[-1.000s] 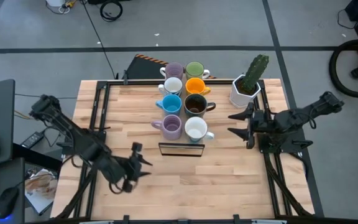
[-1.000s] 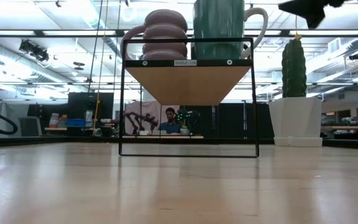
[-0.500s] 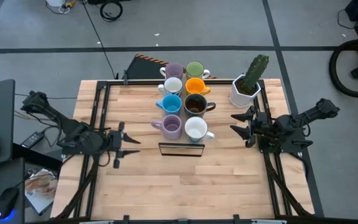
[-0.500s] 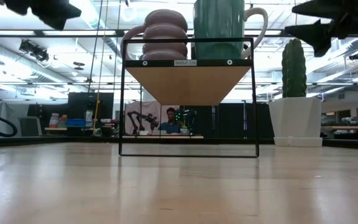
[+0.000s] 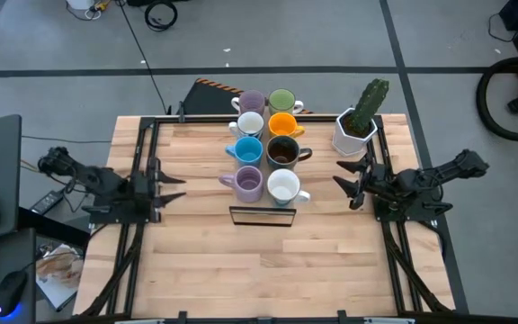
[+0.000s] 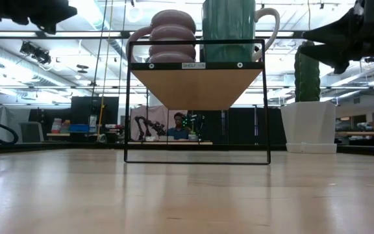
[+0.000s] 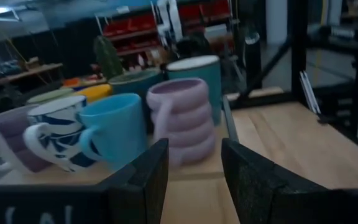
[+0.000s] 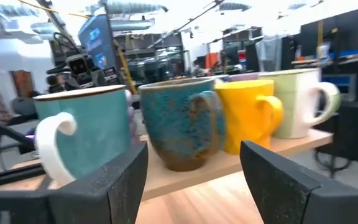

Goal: Place coffee mugs
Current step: Return to Home Position

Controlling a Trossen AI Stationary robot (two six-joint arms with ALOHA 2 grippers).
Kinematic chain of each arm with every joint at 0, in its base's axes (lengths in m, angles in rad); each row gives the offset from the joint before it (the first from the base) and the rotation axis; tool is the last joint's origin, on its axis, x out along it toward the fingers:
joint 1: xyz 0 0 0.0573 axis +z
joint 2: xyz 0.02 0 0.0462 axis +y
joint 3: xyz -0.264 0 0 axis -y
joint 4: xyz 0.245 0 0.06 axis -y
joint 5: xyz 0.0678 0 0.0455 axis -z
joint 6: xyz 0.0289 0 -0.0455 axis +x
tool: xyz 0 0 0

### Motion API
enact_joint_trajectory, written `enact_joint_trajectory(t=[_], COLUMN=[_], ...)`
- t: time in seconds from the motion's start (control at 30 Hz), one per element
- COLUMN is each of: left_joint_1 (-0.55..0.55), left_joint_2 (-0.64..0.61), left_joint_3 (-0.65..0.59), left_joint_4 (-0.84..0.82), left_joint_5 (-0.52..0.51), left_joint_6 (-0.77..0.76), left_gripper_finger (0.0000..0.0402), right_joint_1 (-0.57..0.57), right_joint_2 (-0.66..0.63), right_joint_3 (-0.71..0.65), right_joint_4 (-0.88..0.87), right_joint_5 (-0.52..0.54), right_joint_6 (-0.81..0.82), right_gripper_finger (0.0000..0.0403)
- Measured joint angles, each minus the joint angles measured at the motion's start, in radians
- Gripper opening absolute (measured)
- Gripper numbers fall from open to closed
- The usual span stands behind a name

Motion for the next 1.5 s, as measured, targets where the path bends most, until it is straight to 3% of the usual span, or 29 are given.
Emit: enact_joint_trajectory(t=[0.2, 0.3, 0.57, 0.93, 1.5], left_joint_1=[0.017, 0.016, 0.017, 0.017, 0.017], left_joint_2=[-0.211, -0.207, -0.207, -0.199, -0.199], left_joint_3=[-0.07, -0.087, -0.207, -0.27, -0.27], left_joint_4=[-0.015, -0.022, 0.211, 0.196, 0.195], left_joint_5=[-0.008, -0.014, -0.022, -0.022, -0.022], left_joint_6=[-0.003, -0.02, 0.004, -0.327, -0.332], left_gripper_finger=[0.0155, 0.0153, 0.0142, 0.0142, 0.0142], right_joint_1=[0.0, 0.0, 0.001, 0.001, 0.001], right_joint_2=[-0.062, -0.065, -0.057, -0.057, -0.057], right_joint_3=[-0.001, -0.001, -0.001, -0.001, -0.001], right_joint_4=[-0.045, -0.064, -0.066, -0.067, -0.067], right_joint_5=[0.018, -0.014, -0.023, -0.024, -0.024], right_joint_6=[-0.022, 0.061, 0.18, 0.18, 0.18], right_gripper_finger=[0.026, 0.0257, 0.0258, 0.0258, 0.0257])
